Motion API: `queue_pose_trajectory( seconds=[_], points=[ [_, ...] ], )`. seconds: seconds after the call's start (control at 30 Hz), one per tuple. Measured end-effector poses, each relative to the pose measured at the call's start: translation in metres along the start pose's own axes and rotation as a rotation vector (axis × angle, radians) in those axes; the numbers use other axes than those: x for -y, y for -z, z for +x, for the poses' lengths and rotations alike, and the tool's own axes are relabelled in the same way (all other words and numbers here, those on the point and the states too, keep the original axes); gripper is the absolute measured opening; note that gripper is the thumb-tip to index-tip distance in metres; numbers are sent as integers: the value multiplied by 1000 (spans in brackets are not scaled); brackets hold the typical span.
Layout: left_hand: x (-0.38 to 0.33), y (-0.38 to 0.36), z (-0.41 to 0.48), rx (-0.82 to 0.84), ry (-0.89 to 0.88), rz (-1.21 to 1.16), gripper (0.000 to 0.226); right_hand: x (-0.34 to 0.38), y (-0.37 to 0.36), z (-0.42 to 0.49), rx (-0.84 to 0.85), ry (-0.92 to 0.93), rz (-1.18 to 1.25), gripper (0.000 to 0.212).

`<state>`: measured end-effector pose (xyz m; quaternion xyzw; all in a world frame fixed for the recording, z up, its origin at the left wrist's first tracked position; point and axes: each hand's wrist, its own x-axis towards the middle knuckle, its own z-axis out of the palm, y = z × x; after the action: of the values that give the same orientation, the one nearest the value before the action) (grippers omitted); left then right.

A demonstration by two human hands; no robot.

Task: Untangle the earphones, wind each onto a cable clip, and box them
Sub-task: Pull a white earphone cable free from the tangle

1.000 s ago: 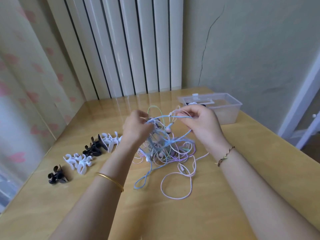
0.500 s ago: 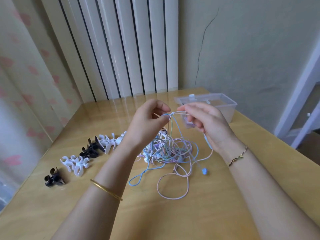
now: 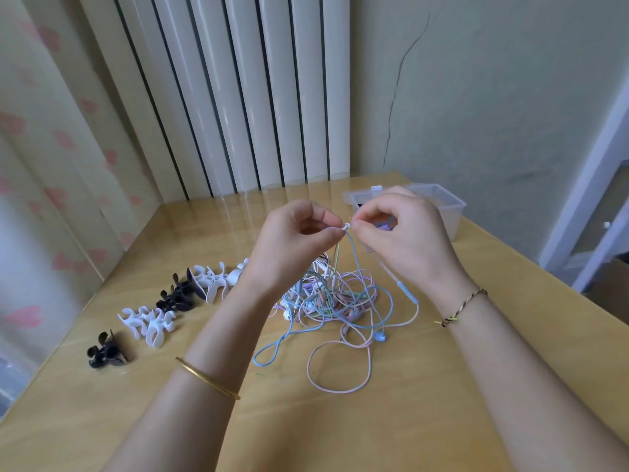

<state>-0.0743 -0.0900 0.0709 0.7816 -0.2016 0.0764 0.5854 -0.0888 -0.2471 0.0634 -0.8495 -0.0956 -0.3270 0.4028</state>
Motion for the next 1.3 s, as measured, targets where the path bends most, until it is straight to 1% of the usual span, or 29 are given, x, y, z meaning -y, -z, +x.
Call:
queue_pose_trajectory(
  seconds=[0.13,0.23,0.27,0.33,0.4,0.47,0.5,0.53,0.57,0.63,0.7,0.73,0.77,0.8,0.83,0.9,0.97,1.0,1.03,1.07,1.1,1.2,1.23,1.27,1.3],
  points=[
    [0,-2,0,-23,-65,96,17,2,-1,3,61,-74,-23,20],
    [-2,-4,-1,-42,-165,242,14,0,-2,6,150,-191,67,19],
    [-2,-5,-1,-58,-237,343,13,-1,-3,7,166,-231,102,21],
    [-2,-8,-2,-96,-434,598,10,0,-5,6,184,-313,184,24],
    [-1,-11,-2,-143,-620,845,12,1,-6,4,199,-380,309,26],
    [1,-15,0,-190,-692,992,19,3,-8,2,208,-427,404,22],
    [1,-17,0,-209,-675,980,20,3,-8,2,202,-451,437,21],
    [1,-19,-1,-201,-609,896,19,2,-9,2,191,-476,463,21],
    [1,-20,0,-194,-523,739,16,2,-8,2,180,-500,484,23],
    [2,-21,1,-138,-293,327,8,0,-7,4,173,-532,524,26],
    [1,-21,1,-99,-83,-26,3,-1,-7,5,189,-552,565,27],
    [0,-21,1,-95,-2,-147,9,0,-6,5,197,-557,582,26],
    [-1,-20,1,-83,55,-218,15,-1,-5,6,202,-559,589,25],
    [-2,-18,1,-58,76,-239,18,-1,-5,7,208,-559,584,24],
    [-3,-16,1,-31,52,-199,18,-1,-3,8,213,-560,571,24],
    [-5,-8,0,13,-92,-1,17,-2,-1,10,217,-563,534,24],
    [-5,-3,2,29,-288,283,15,-2,0,11,221,-558,507,23],
    [-6,-3,3,14,-353,402,15,-2,0,11,227,-555,499,22],
    [-6,-3,4,-11,-374,454,15,-2,0,11,233,-551,497,21],
    [-5,-4,5,-38,-345,421,14,-3,-1,11,237,-551,502,22],
    [-5,-7,6,-60,-251,283,15,-3,-1,11,241,-556,513,25],
    [-9,-17,6,-48,146,-283,18,-4,-3,11,256,-561,535,29],
    [-9,-20,5,-32,218,-358,19,-3,-3,11,262,-555,529,27],
    [-7,-21,5,-22,223,-324,20,-3,-3,11,264,-552,526,26],
    [-6,-19,4,-17,155,-180,18,-3,-3,11,261,-553,528,25]
  ],
)
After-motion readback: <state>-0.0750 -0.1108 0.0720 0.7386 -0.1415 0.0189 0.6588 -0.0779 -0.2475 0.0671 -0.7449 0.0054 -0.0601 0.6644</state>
